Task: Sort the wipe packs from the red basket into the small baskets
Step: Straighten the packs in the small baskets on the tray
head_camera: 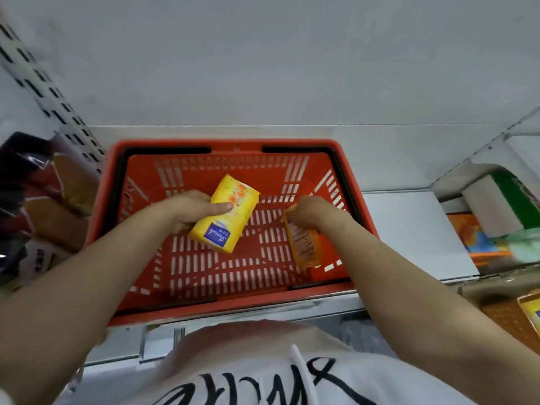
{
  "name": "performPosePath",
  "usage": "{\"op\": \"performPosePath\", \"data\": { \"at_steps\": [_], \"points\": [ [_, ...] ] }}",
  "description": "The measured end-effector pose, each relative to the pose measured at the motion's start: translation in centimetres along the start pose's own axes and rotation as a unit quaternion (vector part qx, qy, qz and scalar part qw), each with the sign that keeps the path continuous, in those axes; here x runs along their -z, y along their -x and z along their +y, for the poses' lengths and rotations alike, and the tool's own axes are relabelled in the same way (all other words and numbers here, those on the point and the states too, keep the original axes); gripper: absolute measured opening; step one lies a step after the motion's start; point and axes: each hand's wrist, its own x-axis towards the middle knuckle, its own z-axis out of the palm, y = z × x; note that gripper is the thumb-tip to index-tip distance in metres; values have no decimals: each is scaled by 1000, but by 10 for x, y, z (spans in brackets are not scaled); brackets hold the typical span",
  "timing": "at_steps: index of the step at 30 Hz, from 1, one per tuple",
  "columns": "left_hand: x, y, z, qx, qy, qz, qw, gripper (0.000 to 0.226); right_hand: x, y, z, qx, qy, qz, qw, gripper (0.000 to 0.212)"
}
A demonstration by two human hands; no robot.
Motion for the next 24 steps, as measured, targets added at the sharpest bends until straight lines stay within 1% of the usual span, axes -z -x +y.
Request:
{"op": "performPosePath", "data": {
  "at_steps": [2, 4, 5, 7, 10, 12, 14, 16, 17, 19, 20, 22, 24],
  "points": [
    [11, 9, -4, -7, 12, 7, 1000, 29, -6, -9, -3, -2, -29, -10, 1000, 26],
    [22, 17, -8, -12, 24, 21, 999, 27, -4, -16, -9, 15, -109, 15, 994, 30],
    [26, 20, -10, -13, 31, 28, 999, 27, -1, -19, -13, 23, -132, 36, 990, 30],
    [33, 24, -16, -14, 49, 42, 998, 25, 2, -25, -21, 38, -101, 62, 992, 30],
    [38, 28, -22, -14, 65, 56, 996, 26, -7, -32, -31, 59, -30, 36, 997, 35],
    [39, 29, -24, -11, 74, 56, 996, 29, -17, -36, -35, 70, 8, 14, 997, 48],
    [40, 30, -24, -13, 79, 52, 995, 30, -27, -38, -38, 69, 42, -11, 997, 68],
    [41, 31, -24, -17, 81, 50, 995, 30, -38, -41, -40, 50, 62, -44, 996, 89],
    [41, 31, -23, -19, 82, 49, 995, 30, -44, -42, -41, 29, 62, -57, 996, 95],
    [40, 30, -23, -17, 84, 47, 995, 33, -55, -44, -40, -8, 56, -69, 996, 101],
    [39, 30, -23, -15, 83, 46, 995, 34, -60, -45, -38, -11, 61, -66, 996, 107],
    [37, 29, -22, -15, 82, 45, 996, 34, -66, -47, -34, 14, 98, -47, 994, 116],
    [37, 28, -21, -16, 84, 46, 995, 30, -66, -51, -32, 35, 101, -44, 993, 114]
  ]
}}
